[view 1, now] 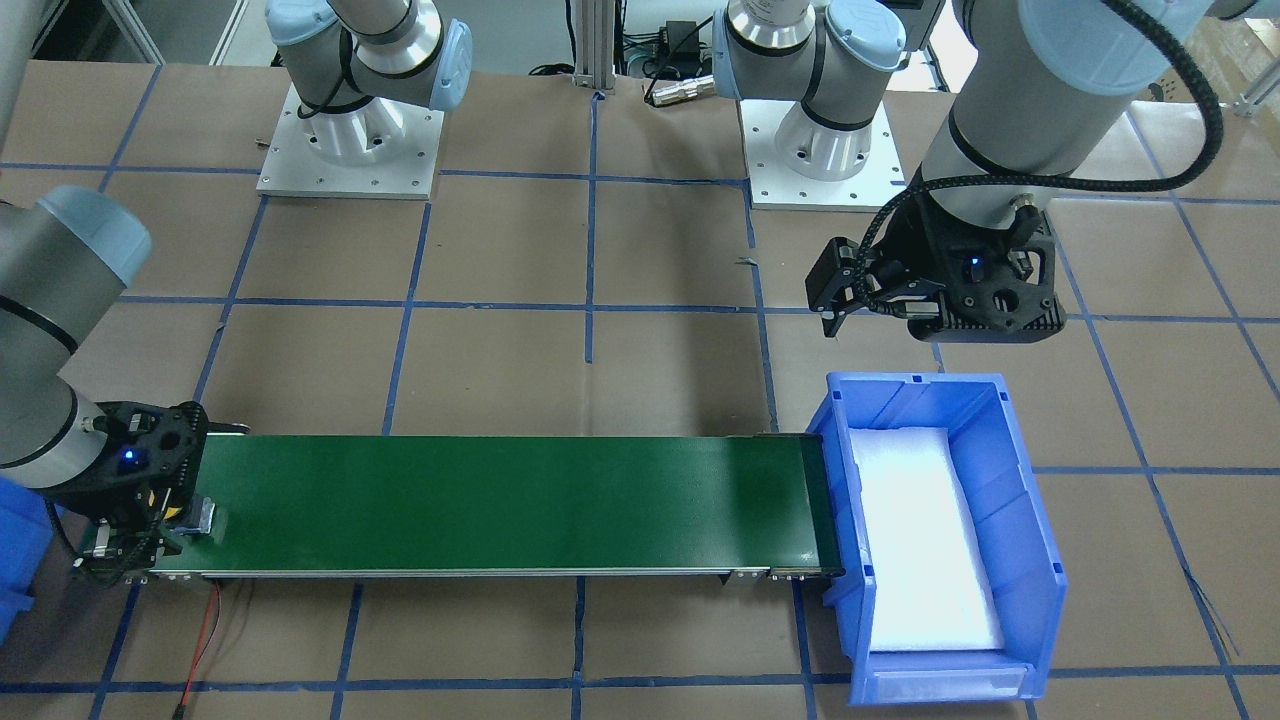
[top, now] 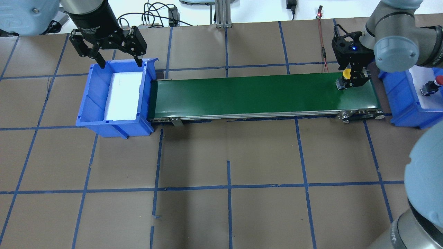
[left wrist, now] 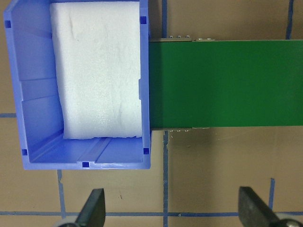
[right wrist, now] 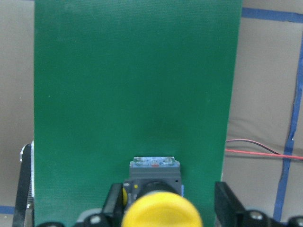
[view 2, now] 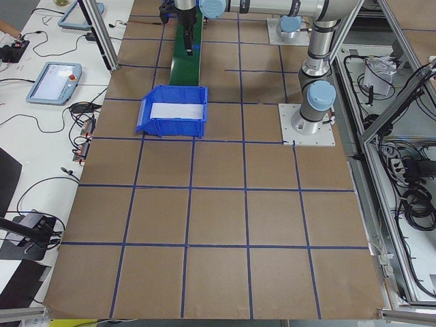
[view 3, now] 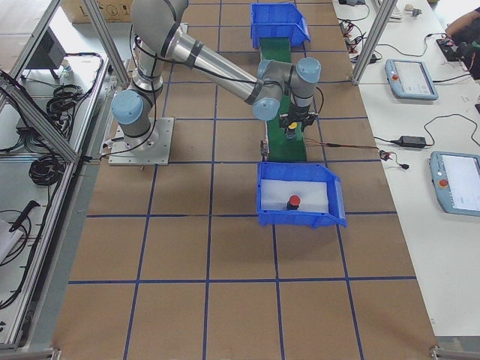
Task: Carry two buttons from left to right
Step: 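Grasp the yellow button on the belt with the right gripper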
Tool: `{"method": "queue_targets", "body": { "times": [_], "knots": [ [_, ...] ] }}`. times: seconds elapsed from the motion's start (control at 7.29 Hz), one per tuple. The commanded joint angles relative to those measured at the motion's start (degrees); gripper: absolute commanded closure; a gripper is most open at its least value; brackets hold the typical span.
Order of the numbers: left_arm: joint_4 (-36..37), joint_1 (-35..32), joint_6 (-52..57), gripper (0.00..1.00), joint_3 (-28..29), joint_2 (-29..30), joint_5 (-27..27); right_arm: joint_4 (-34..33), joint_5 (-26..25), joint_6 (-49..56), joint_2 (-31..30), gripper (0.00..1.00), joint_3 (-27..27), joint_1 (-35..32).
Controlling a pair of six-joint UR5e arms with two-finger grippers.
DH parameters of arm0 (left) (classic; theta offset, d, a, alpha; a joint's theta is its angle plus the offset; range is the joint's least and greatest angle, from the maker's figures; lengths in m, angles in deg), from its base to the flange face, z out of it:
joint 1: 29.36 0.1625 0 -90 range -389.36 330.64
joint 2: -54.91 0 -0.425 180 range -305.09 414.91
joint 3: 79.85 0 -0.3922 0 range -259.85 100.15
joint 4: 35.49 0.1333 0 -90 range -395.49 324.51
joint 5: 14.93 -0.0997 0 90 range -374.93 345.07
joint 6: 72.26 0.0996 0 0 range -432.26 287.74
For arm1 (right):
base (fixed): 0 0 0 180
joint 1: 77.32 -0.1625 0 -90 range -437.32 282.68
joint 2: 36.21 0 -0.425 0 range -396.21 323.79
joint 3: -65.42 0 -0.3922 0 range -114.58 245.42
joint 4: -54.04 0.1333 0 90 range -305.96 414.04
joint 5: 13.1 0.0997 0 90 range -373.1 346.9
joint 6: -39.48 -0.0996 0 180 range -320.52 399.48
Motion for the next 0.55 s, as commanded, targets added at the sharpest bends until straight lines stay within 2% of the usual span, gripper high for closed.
{"method": "queue_targets", "body": {
  "times": [0.0,0.27,0.41],
  "knots": [
    [0.00,0.00,0.00,0.00,0.00,-0.01,0.00,-1.45,-0.74,1.23,0.15,0.91,0.02,0.06],
    [0.00,0.00,0.00,0.00,0.00,0.08,0.00,-0.84,-0.83,1.23,-0.64,0.91,-1.37,0.59],
    [0.00,0.00,0.00,0.00,0.09,0.08,0.00,0.64,-0.74,1.58,-3.69,0.91,-3.64,1.72]
  ]
}}
